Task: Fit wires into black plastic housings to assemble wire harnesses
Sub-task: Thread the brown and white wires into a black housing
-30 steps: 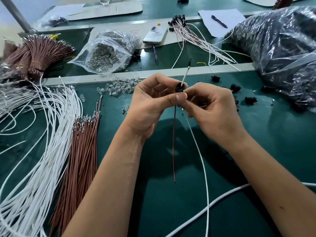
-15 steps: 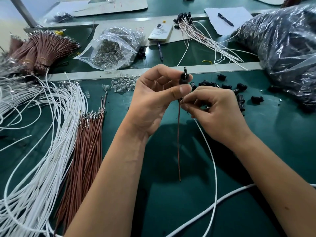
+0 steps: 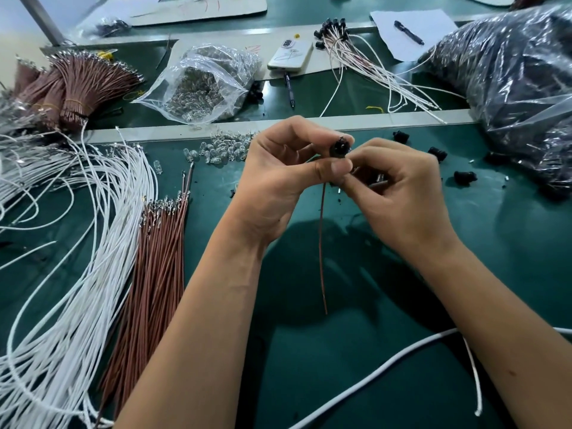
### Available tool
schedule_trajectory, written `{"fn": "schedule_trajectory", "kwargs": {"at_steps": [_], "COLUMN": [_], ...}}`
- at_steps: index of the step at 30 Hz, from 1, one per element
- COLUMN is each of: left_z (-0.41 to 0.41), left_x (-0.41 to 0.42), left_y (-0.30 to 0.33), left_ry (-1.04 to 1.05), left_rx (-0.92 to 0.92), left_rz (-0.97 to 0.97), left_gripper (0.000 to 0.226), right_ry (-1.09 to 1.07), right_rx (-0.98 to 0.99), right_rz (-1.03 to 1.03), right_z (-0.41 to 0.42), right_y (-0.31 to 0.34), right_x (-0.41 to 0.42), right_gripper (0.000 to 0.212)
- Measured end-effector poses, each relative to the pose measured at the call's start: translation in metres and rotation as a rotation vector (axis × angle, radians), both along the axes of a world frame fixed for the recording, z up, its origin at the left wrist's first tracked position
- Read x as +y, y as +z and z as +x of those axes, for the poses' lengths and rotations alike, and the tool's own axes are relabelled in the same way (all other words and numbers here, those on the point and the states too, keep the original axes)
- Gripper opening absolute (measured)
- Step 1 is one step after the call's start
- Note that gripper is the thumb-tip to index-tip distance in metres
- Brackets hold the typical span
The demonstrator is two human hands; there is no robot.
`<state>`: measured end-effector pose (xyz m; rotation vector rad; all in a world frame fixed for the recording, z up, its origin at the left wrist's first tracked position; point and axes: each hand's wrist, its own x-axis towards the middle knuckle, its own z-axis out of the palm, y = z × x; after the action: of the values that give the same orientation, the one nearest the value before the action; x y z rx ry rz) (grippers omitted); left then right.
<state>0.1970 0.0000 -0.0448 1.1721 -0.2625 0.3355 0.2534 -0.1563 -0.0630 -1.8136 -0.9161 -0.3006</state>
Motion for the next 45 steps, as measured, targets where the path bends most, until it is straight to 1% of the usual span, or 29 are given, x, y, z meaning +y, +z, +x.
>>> {"fn": "schedule_trajectory", "kwargs": {"at_steps": [4,10,15,19,23,28,31,35,39,41,43,45], "left_z": [0.0006,0.0005,0.0007,0.0004,0.0017,0.0030,0.0028,0.0021,0.0022,0.0018,0.0018,0.0017], "left_x": [0.0009,-0.0015,-0.0024,-0.0021,-0.0029,-0.0053,-0.0074,-0.0078,-0.0059,-0.0056,-0.0048,-0.0035], "left_y": [-0.0013,-0.0020,-0.0019,-0.0020,-0.0044,-0.0053,-0.0047,-0.0028,-0.0042,-0.0035,-0.0022,-0.0019], "left_ry": [0.000,0.005,-0.026,-0.054,-0.059,-0.090,-0.114,-0.120,-0.115,-0.113,-0.104,-0.099], "left_rx": [0.005,0.012,-0.005,-0.010,-0.009,-0.015,-0.026,-0.022,-0.021,-0.027,-0.033,-0.037], "left_rz": [0.011,-0.034,-0.031,-0.035,-0.032,-0.037,-0.021,-0.051,-0.074,-0.078,-0.080,-0.069], "left_gripper": [0.045,0.044,0.044,0.037,0.045,0.045,0.042,0.035,0.045,0.045,0.045,0.041], "right_ry": [-0.026,-0.012,-0.019,-0.023,-0.018,0.020,0.024,-0.002,-0.015,0.005,0.039,0.052], "right_rx": [-0.058,-0.068,-0.062,-0.065,-0.069,-0.032,-0.020,-0.045,-0.102,-0.098,-0.074,-0.067], "right_rz": [0.007,-0.036,-0.021,-0.030,-0.049,-0.084,-0.084,-0.080,-0.084,-0.094,-0.064,-0.022], "right_z": [-0.0002,-0.0015,-0.0008,-0.0005,0.0012,0.0054,0.0062,0.0059,0.0026,0.0009,-0.0002,-0.0013], "right_y": [0.0020,0.0010,0.0015,0.0012,0.0015,-0.0003,0.0002,0.0011,0.0020,0.0027,0.0039,0.0057], "right_x": [-0.0012,-0.0008,-0.0018,-0.0020,-0.0026,-0.0039,-0.0057,-0.0059,-0.0042,-0.0048,-0.0062,-0.0078], "right_gripper": [0.014,0.010,0.009,0.010,0.012,0.008,0.005,0.007,0.007,0.006,0.012,0.008]}}
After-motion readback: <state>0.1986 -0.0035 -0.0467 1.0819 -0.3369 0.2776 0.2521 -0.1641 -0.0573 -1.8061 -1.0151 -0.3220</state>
